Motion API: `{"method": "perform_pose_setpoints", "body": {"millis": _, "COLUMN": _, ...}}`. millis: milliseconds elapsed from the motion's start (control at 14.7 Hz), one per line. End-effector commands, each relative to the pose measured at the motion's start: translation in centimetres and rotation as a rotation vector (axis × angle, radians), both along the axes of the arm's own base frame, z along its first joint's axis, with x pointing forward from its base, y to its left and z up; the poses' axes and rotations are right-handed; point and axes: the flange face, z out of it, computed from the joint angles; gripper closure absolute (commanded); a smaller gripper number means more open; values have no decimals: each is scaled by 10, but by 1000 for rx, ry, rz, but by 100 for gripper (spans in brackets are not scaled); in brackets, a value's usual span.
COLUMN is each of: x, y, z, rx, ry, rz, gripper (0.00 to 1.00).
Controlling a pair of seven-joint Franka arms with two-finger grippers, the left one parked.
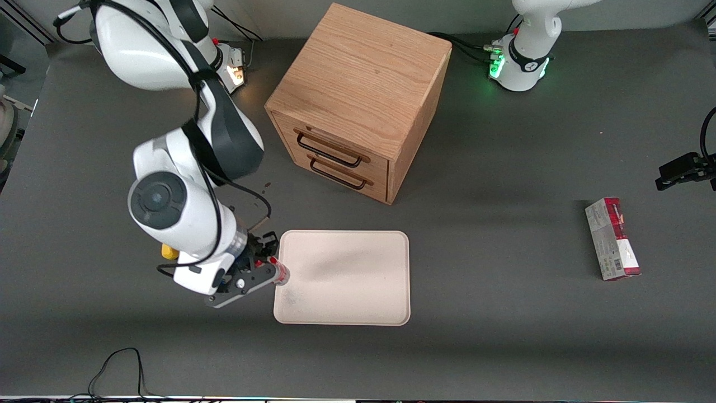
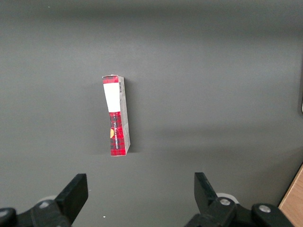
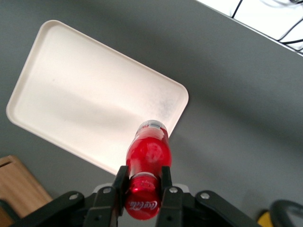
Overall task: Place coke bottle on tray
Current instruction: 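Carry the bottle with the right gripper over the cream tray, then lower the bottle onto the tray and open the right gripper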
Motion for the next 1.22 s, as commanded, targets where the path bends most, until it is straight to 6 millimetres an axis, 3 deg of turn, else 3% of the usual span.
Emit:
{"method": "perform_pose_setpoints", "body": {"millis": 0, "x": 12, "y": 4, "z": -24, "rx": -2, "ry": -27, "rz": -18, "gripper": 100}}
{"method": "perform_pose_setpoints", "body": {"millis": 340, "x": 22, "y": 7, "z": -79, "rx": -9, "ry": -18, "rz": -20, "gripper": 100}}
{"method": "perform_pose_setpoints", "body": {"millis": 611, "x": 27, "y": 9, "z": -104, "rx": -6, "ry": -29, "rz": -19, "gripper": 100}}
{"method": "perform_pose_setpoints", "body": {"millis": 815, "x": 27, "y": 9, "z": -111, "rx": -8, "ry": -23, "rz": -19, "gripper": 100}}
{"method": "perform_pose_setpoints", "body": {"millis": 883, "x": 27, "y": 9, "z": -112, "rx": -8, "ry": -21, "rz": -26, "gripper": 57}}
{"method": "perform_pose_setpoints", "body": {"millis": 951, "x": 27, "y": 9, "z": -112, "rx": -8, "ry": -20, "rz": -48, "gripper": 1}}
{"method": "perform_pose_setpoints", "body": {"millis": 1154, "x": 24, "y": 10, "z": -93, "rx": -6, "ry": -29, "rz": -69, "gripper": 0}}
